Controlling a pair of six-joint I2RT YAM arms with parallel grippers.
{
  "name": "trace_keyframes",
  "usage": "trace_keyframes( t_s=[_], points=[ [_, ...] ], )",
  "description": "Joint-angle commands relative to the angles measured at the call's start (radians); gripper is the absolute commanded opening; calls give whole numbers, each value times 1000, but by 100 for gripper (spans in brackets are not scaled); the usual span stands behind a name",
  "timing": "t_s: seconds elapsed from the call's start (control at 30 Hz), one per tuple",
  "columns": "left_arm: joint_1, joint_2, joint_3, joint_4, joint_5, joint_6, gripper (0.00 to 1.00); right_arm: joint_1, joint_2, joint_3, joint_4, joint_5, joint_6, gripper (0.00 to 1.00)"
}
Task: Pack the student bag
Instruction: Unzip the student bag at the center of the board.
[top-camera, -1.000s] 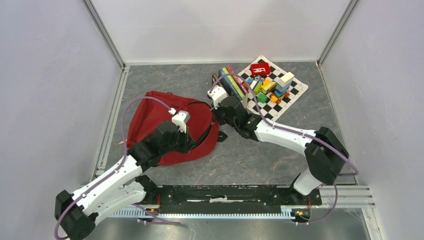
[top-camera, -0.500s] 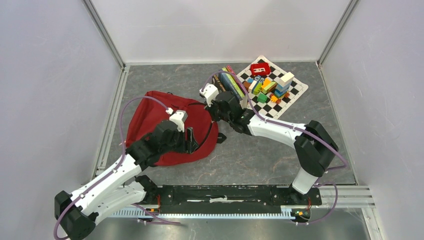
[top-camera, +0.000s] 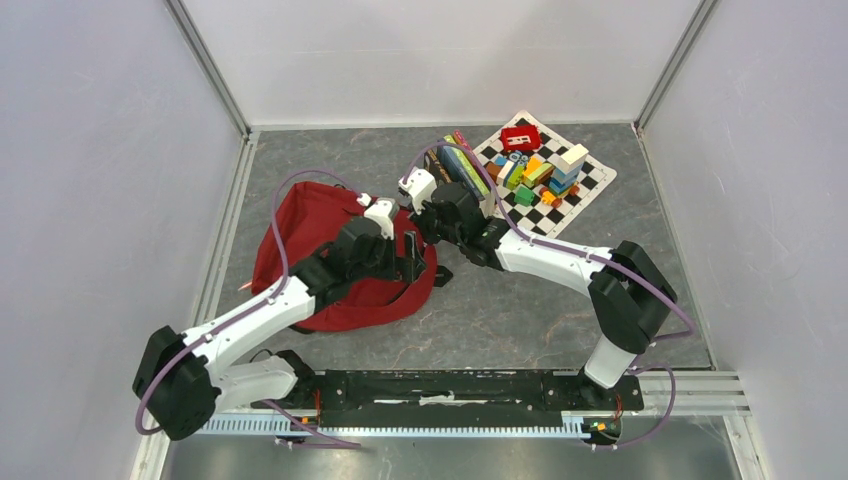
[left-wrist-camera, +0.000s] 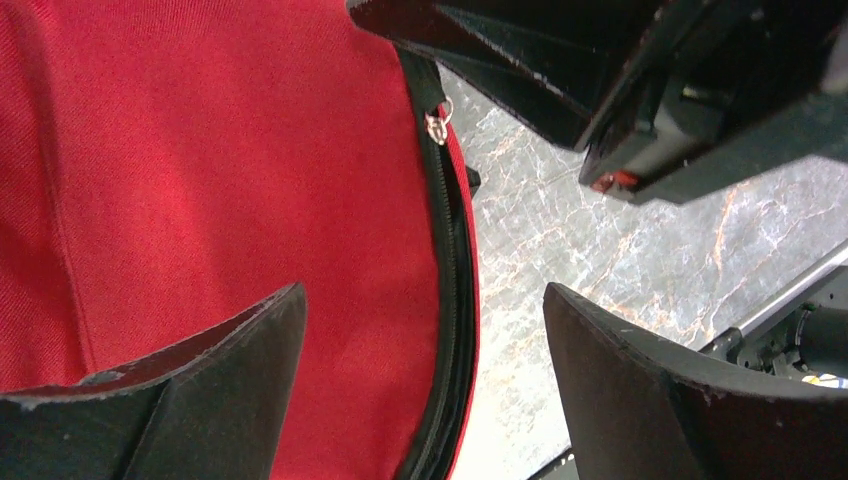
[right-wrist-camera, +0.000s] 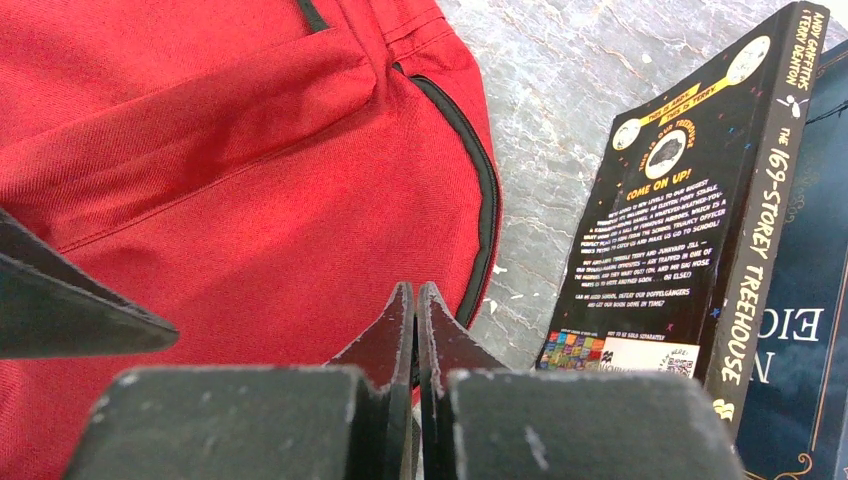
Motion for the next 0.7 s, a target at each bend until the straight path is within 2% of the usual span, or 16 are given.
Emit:
trace_keyframes(
  t_s=[0.0, 0.2, 0.33, 0.57, 0.67],
  points=[
    [-3, 40, 10, 134, -11, -54, 92, -4, -44, 28, 8, 23, 19, 0],
    [-4, 52, -92, 282, -16, -121, 87, -5, -42, 24, 3, 27, 49, 0],
    [-5, 62, -123, 294, -51, -138, 77, -5, -45, 19, -2, 27, 56, 0],
    [-23, 88, -155, 346, -21, -159, 62, -5, -48, 19, -3, 40, 59, 0],
    [-33, 105, -164, 359, -16, -165, 48, -6, -45, 22, -3, 51, 56, 0]
  ],
)
